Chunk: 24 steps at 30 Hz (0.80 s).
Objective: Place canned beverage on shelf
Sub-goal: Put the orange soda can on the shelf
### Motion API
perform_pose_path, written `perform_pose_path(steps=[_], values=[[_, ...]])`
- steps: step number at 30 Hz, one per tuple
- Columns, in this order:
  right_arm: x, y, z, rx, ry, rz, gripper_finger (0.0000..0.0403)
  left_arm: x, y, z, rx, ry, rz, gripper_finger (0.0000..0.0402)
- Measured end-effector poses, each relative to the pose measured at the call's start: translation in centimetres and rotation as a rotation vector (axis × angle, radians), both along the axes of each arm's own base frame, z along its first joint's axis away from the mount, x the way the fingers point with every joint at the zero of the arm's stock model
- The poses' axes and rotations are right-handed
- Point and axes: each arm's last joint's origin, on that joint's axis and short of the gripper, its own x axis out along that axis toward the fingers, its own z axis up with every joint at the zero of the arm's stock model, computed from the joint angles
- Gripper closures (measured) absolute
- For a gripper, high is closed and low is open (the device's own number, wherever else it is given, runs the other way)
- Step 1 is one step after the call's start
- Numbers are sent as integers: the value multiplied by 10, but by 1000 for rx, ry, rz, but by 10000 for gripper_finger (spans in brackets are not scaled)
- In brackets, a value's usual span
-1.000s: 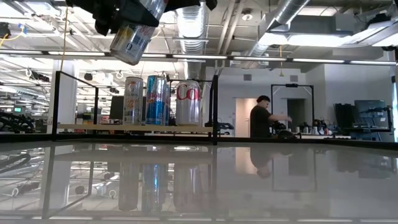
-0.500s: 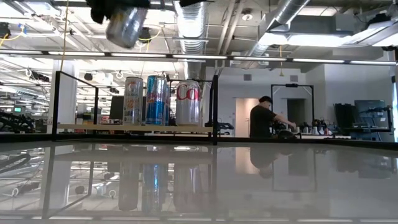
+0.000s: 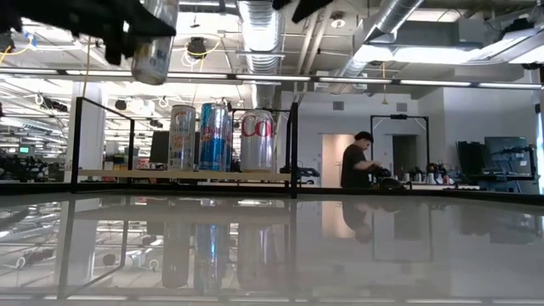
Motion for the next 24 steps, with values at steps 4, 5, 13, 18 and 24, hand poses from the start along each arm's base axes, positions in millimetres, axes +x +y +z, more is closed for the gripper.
perform_pose_path(steps=[4,5,13,18,24], values=[[-1,-9,-19,-7,66,-8,23,-1,18,-4,-38,-47,-64,168],[-1,-12,-23,5,71,-5,23,-1,23,-5,-49,-48,-61,168],[5,-24,-52,134,-115,243,23,1,45,-13,-111,4,-149,168],[14,-22,-38,22,-362,422,23,4,38,-13,-40,45,-363,168],[22,-26,-15,-128,-581,470,23,9,25,-13,19,78,-624,168]])
